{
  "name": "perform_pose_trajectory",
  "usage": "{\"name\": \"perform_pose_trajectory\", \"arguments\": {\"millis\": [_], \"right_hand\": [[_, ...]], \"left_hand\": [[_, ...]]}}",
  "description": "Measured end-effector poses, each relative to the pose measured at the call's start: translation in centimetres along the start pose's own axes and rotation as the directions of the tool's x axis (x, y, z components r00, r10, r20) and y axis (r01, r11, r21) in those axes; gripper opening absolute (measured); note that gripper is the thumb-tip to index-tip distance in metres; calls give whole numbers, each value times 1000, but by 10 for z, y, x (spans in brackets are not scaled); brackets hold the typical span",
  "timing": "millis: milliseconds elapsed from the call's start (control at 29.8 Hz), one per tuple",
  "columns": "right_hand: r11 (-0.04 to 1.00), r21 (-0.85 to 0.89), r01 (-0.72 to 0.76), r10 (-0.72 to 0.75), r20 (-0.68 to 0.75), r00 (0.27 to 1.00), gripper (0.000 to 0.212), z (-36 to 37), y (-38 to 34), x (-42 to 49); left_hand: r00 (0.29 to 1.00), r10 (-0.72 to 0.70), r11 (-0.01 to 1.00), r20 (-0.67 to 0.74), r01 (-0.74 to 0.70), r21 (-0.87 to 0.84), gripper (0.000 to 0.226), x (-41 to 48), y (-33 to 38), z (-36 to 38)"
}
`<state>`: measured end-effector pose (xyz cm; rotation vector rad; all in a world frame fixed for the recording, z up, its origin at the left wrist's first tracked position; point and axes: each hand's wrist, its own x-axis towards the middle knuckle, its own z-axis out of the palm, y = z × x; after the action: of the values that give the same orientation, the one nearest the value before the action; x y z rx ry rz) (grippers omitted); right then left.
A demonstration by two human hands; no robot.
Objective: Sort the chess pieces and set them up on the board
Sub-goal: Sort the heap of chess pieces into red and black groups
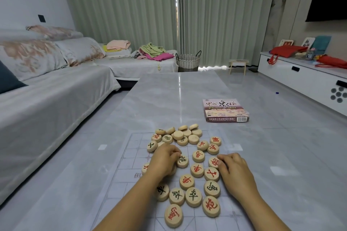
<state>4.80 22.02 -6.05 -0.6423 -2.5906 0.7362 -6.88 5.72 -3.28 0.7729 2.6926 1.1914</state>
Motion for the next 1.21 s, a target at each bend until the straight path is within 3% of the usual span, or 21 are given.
{"name": "perform_pose_trajectory", "arguments": {"millis": [101,235,369,470,570,671,772,872,973,1074,1208], "right_hand": [[1000,-1,-2,2,-1,1000,34,0,0,1],[1000,-6,-10,10,5,1000,35,1,-1,1],[1000,-12,-8,8,2,1000,35,1,-2,1],[1000,-20,-8,8,0,1000,34,1,-2,2],[1000,-27,-7,6,-1,1000,34,2,-2,1],[1000,-27,1,-1,-2,1000,34,1,-1,2],[1000,-31,1,-2,-4,1000,34,1,-1,3],[999,-36,-3,3,-1,1000,34,1,-1,3],[999,-38,-5,5,5,1000,34,2,-1,1],[999,-39,-8,8,14,1000,34,1,-2,0],[999,-32,-7,8,13,1000,34,0,-2,1]], "left_hand": [[999,3,1000,41,-3,-5,23,0,-7,-1],[998,-30,1000,-59,30,3,23,6,-10,-1],[987,97,979,-126,-72,193,37,28,-15,3],[987,156,898,-33,-127,422,48,43,-14,5],[986,125,809,108,-164,564,50,55,-10,9],[986,152,774,73,-164,612,39,60,-7,12],[986,167,852,-21,-133,507,25,53,-3,9],[996,93,961,12,-93,261,25,32,-2,6],[996,14,997,91,-21,73,32,11,-1,8],[997,6,999,76,-9,36,23,5,-2,10],[998,-68,993,0,67,99,33,18,-7,9]]}}
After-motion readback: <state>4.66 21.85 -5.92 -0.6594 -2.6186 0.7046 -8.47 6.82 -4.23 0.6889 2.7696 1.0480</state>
